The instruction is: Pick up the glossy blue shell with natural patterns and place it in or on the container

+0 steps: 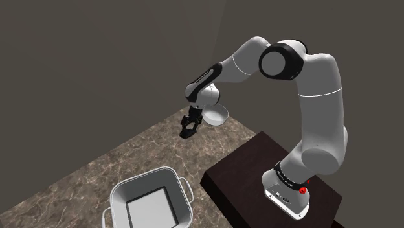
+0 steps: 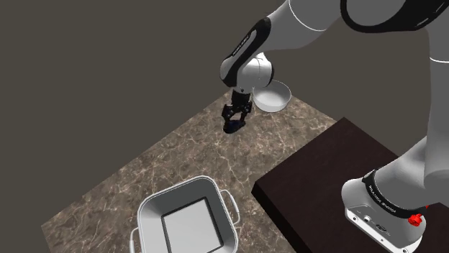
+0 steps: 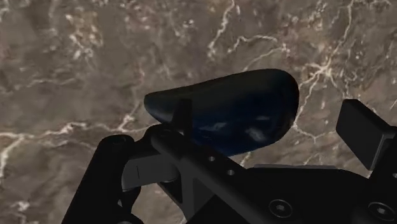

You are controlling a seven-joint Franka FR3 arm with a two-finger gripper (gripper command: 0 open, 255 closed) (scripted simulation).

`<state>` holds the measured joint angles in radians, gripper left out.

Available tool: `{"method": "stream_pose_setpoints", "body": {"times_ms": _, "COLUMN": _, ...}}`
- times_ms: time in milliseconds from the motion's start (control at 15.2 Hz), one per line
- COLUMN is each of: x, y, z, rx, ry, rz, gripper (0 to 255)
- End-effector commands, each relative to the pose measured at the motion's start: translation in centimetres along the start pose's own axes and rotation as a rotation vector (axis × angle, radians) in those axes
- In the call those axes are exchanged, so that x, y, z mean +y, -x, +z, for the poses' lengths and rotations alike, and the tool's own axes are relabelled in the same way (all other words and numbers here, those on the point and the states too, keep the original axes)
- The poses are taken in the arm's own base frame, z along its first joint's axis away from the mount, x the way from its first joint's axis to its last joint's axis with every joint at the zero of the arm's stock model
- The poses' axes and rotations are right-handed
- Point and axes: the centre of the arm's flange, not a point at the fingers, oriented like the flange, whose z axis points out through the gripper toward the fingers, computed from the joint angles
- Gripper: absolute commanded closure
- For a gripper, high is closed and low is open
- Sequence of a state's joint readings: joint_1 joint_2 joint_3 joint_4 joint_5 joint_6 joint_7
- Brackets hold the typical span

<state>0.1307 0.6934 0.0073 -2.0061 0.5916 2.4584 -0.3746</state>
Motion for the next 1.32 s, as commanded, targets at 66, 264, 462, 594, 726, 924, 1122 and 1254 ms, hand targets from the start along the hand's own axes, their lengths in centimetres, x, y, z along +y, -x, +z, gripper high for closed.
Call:
{"method": "stream_pose_setpoints", "body": {"times_ms": 66, "x": 0.7, "y": 1.7, "z": 5.2, "rx": -0.077, "ry": -0.001, "rz": 0.004, "gripper": 0}}
{"method": "stream_pose_setpoints", "body": {"times_ms": 264, "x": 0.7, "y": 1.7, "z": 5.5, "rx": -0.077, "ry": -0.001, "rz": 0.004, "gripper": 0}}
{"method": "stream_pose_setpoints", "body": {"times_ms": 462, "x": 0.7, "y": 1.7, "z": 5.5, "rx": -0.077, "ry": -0.001, "rz": 0.004, "gripper": 0}}
{"method": "stream_pose_setpoints", "body": {"times_ms": 594, "x": 0.7, "y": 1.7, "z": 5.5, "rx": -0.077, "ry": -0.001, "rz": 0.004, "gripper": 0}}
{"method": "stream_pose_setpoints", "body": {"times_ms": 726, "x": 0.5, "y": 2.1, "z": 5.9, "rx": -0.077, "ry": -0.002, "rz": 0.004, "gripper": 255}}
{"method": "stream_pose_setpoints", "body": {"times_ms": 924, "x": 0.4, "y": 2.2, "z": 5.8, "rx": -0.077, "ry": -0.002, "rz": 0.004, "gripper": 255}}
{"method": "stream_pose_setpoints", "body": {"times_ms": 1122, "x": 0.4, "y": 2.2, "z": 5.8, "rx": -0.077, "ry": -0.002, "rz": 0.004, "gripper": 255}}
{"method": "stream_pose_setpoints", "body": {"times_ms": 1254, "x": 0.7, "y": 1.7, "z": 5.5, "rx": -0.077, "ry": -0.001, "rz": 0.004, "gripper": 255}}
